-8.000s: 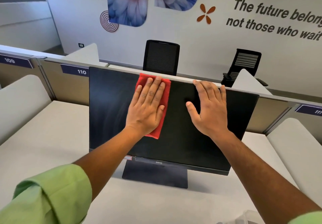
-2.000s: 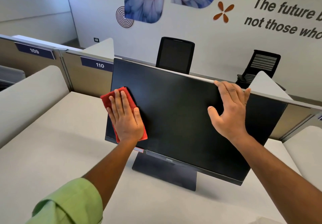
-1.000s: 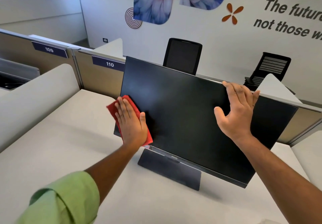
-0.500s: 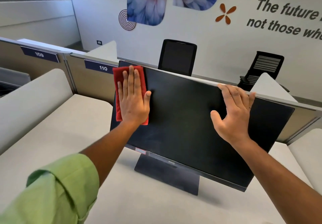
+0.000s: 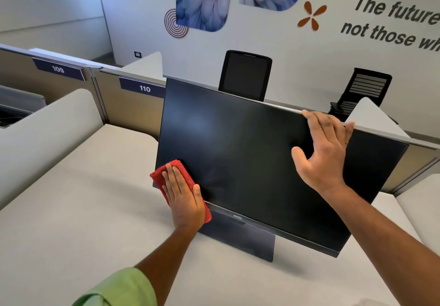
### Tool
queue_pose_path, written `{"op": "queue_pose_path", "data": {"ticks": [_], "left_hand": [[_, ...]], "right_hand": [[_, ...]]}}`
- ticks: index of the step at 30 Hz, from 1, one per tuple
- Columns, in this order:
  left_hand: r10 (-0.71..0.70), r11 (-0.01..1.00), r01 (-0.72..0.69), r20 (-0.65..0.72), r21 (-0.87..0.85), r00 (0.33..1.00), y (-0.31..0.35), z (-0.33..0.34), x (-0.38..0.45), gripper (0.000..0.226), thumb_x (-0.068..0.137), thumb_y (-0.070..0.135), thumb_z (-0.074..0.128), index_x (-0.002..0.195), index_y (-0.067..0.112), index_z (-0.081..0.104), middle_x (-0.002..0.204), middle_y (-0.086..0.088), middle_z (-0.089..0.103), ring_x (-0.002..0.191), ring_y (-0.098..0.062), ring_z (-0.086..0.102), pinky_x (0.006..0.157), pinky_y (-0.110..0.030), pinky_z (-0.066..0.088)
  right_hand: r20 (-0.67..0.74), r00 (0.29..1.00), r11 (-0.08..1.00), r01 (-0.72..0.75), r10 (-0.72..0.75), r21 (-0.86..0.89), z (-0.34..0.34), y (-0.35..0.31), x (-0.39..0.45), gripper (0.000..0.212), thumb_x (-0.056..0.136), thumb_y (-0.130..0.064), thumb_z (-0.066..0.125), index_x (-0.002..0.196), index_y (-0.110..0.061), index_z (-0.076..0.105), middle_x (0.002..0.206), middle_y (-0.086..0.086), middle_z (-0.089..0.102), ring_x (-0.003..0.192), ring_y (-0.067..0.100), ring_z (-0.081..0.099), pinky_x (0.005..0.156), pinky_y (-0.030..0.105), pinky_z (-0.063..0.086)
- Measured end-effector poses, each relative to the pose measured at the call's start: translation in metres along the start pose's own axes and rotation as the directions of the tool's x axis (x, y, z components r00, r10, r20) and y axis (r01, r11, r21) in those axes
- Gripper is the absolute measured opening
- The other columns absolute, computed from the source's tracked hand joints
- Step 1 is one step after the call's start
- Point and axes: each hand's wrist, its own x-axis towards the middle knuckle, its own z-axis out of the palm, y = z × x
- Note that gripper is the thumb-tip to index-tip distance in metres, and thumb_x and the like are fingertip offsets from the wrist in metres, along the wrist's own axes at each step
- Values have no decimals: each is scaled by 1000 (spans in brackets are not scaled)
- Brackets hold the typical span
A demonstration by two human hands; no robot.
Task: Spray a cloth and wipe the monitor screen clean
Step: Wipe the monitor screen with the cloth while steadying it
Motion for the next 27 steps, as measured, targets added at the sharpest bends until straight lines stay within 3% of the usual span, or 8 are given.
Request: {"op": "queue_pose_path", "data": {"ticks": [5,10,15,18,20,23,25,27], "left_hand": [[-184,982,186,61,-40,981,45,12,-33,72,106,40,31,163,9,0,173,-9,3,159,-32,6,126,-53,20],[-54,994,70,177,-86,983,86,31,-98,68,108,40,21,163,16,-11,172,-1,-10,160,-23,-4,128,-44,9],[124,991,-135,312,16,942,103,37,-134,74,108,45,26,160,24,-22,170,7,-18,158,-18,-15,125,-42,-1],[128,984,-167,412,60,902,107,34,-141,85,106,51,38,159,25,-23,169,8,-18,157,-19,-14,124,-43,-2],[108,979,-174,449,109,887,112,28,-139,93,100,53,52,163,18,-6,172,0,-1,158,-29,6,124,-46,10],[144,956,-236,416,177,898,114,13,-123,102,74,53,83,156,12,39,158,-10,45,139,-38,51,107,-48,48],[193,945,-277,389,172,901,105,6,-104,96,64,49,93,145,19,49,142,-8,56,123,-35,60,94,-45,56],[231,938,-310,388,155,892,98,-4,-88,82,69,43,90,136,23,48,124,-3,63,107,-30,62,86,-39,53]], "right_hand": [[10,1000,1000,-3,3,-18,-3,0,0,70,84,-41,55,150,-16,57,149,7,58,147,33,42,134,57,2],[18,1000,1000,-1,1,-25,-3,1,-2,70,84,-40,57,150,-17,55,149,5,57,147,31,41,134,52,-1],[17,1000,1000,0,0,-26,-3,2,-1,70,84,-38,59,151,-17,55,149,5,56,147,31,41,134,56,1],[29,1000,999,1,0,-32,-3,2,-2,70,84,-38,58,151,-18,54,150,5,55,148,31,40,134,57,3],[43,999,999,3,-1,-36,-4,3,-1,71,85,-40,56,152,-18,52,151,5,54,148,31,39,134,57,2],[70,998,999,-5,8,-40,-7,3,0,73,85,-41,51,154,-19,50,152,4,53,150,31,38,134,56,0],[99,995,999,-4,9,-45,-8,2,1,74,85,-42,49,156,-19,49,153,4,52,151,30,36,134,54,-3],[120,993,998,-5,11,-55,-11,2,1,75,85,-40,50,157,-20,47,155,3,50,152,28,34,134,53,-5]]}}
